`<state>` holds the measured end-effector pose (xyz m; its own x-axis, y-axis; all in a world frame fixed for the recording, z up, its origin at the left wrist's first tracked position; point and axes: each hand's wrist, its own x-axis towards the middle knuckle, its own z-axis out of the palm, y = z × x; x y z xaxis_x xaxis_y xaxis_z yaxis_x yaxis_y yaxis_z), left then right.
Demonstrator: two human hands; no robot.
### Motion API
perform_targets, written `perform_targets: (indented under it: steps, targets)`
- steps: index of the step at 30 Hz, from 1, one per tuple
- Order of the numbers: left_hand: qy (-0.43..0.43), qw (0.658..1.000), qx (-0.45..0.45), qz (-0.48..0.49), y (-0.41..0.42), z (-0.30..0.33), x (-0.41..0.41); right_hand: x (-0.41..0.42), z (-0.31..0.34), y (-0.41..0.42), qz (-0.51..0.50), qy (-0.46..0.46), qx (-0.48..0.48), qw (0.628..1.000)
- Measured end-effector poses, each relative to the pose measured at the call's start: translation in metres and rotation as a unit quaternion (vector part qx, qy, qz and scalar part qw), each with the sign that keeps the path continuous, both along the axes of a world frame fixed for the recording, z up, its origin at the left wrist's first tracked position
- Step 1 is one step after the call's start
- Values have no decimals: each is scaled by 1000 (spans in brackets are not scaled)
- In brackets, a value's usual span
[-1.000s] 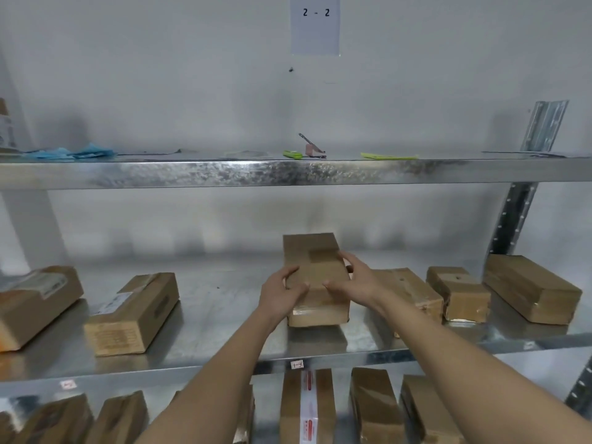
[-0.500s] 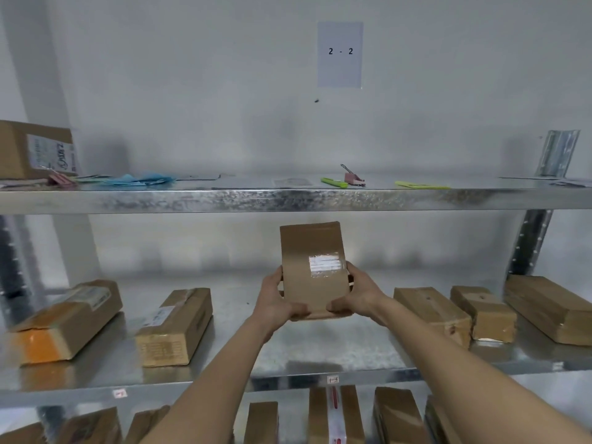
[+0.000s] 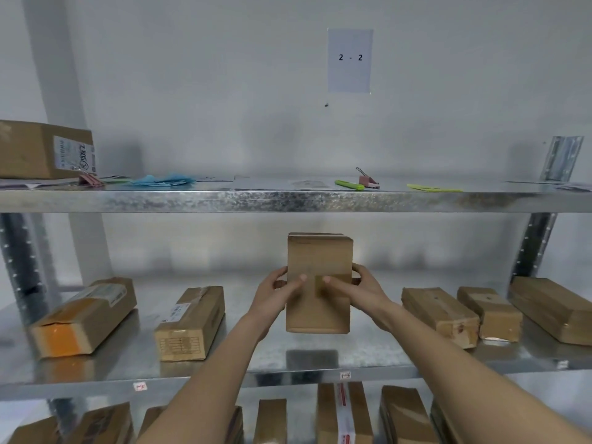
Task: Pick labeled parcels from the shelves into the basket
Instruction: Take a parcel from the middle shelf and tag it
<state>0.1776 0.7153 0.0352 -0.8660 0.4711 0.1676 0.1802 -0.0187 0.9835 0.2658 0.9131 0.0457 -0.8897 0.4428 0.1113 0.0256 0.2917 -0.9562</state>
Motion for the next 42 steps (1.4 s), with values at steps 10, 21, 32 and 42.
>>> perform_targets:
  steps: [10, 21, 32, 42]
  targets:
    - [-24, 999, 20, 34, -6, 5, -2, -5, 13, -17, -28, -44, -85, 995]
    - [-2, 1000, -9, 25, -20, -4, -15, -7, 14, 0, 47, -32, 7, 998]
    - [-11, 999, 3, 31, -16, -17, -12, -13, -24, 2, 78, -9, 54, 996]
    - [-21, 996, -66, 60, -3, -47, -20, -24, -47, 4, 64, -57, 1, 996]
